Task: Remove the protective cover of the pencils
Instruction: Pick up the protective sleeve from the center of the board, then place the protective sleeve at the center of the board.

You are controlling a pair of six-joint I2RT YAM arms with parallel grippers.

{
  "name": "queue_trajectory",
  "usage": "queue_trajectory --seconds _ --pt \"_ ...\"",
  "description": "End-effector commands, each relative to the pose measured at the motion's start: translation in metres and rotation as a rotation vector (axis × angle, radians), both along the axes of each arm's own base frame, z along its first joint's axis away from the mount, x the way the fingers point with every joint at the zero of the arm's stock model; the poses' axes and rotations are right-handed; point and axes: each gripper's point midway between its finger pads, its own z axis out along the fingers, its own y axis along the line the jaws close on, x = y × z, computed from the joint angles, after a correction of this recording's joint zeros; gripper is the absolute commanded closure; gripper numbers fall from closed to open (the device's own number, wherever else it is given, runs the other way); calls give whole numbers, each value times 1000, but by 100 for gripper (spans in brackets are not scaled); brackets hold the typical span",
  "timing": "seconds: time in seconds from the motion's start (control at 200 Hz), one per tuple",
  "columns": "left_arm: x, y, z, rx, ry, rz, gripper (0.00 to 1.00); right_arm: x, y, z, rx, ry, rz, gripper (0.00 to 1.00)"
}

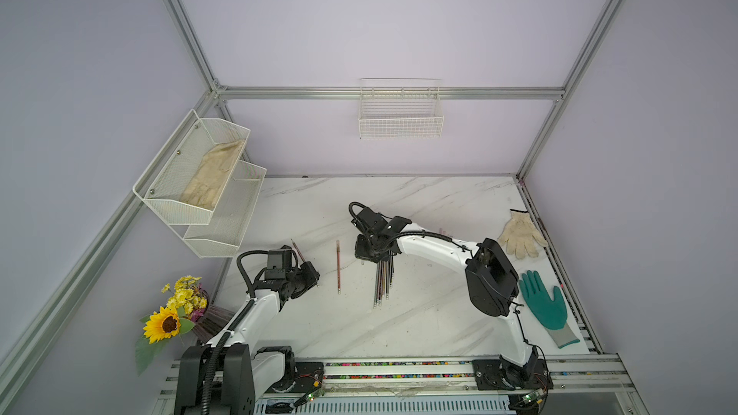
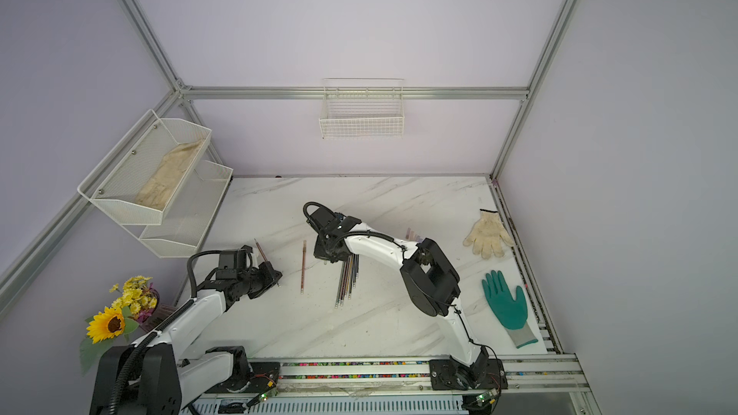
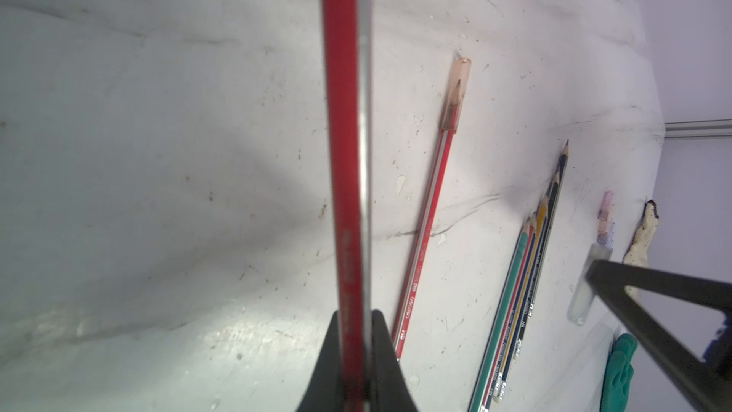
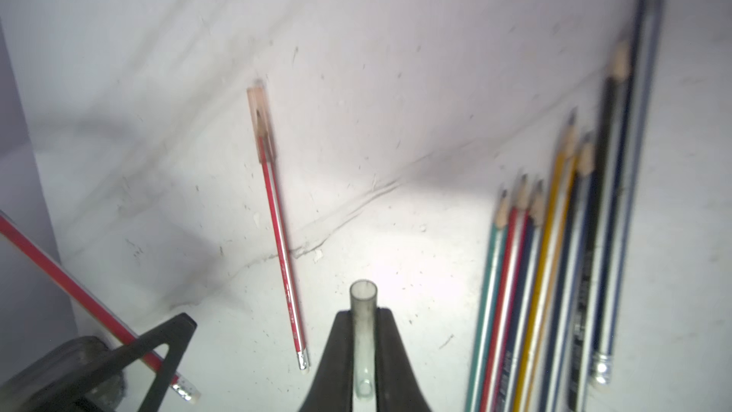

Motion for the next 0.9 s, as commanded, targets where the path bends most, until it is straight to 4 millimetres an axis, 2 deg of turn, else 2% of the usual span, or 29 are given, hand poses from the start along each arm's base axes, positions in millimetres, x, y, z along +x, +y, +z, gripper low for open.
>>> queue_trajectory --seconds 0.0,0.015,0.065,0.08,0.085,0.09,0.105,0.11,0.19,0.31,0.375,0.44,0.54,0.62,0.775,0.8,0.895 --pt "2 -9 9 -31 -48 -49 100 28 -61 36 14 -59 -97 91" --pt "3 -9 9 -34 -50 -51 100 30 -70 33 4 -53 -109 91" --pt "3 -13 11 -47 -60 -65 100 37 -104 40 -3 -65 -157 91" --pt "4 -13 12 -50 -65 -69 100 37 -116 35 -17 -56 -171 91" --pt "4 -14 13 -51 -67 -71 100 39 -119 41 -10 -68 -177 91" --pt "4 -14 13 -53 -67 -72 100 38 -124 34 -22 -56 -182 91" --pt "4 -15 13 -57 -69 -74 100 41 -135 41 -19 -71 -199 91" --pt "4 -15 13 -57 -70 -76 100 40 -140 35 -30 -59 -205 91" --pt "5 -19 15 -67 -87 -94 100 43 -207 32 -50 -56 -299 91" --pt "4 -23 13 -63 -91 -115 100 38 -293 20 -64 -48 -431 91" --pt "4 -25 12 -64 -89 -125 100 31 -326 10 -64 -28 -490 91" --pt "4 -27 11 -65 -85 -134 100 24 -348 -1 -60 -8 -537 91" --pt "4 -29 9 -65 -78 -143 100 18 -366 -17 -63 10 -579 91" --pt "6 -30 10 -66 -77 -148 100 17 -369 -32 -65 36 -590 91" --pt "8 -31 11 -66 -78 -151 100 12 -357 -64 -6 105 -562 91" --pt "8 -31 10 -66 -77 -150 100 17 -355 -65 16 83 -560 90" --pt "7 -30 8 -62 -72 -146 100 15 -352 -73 32 89 -560 90"
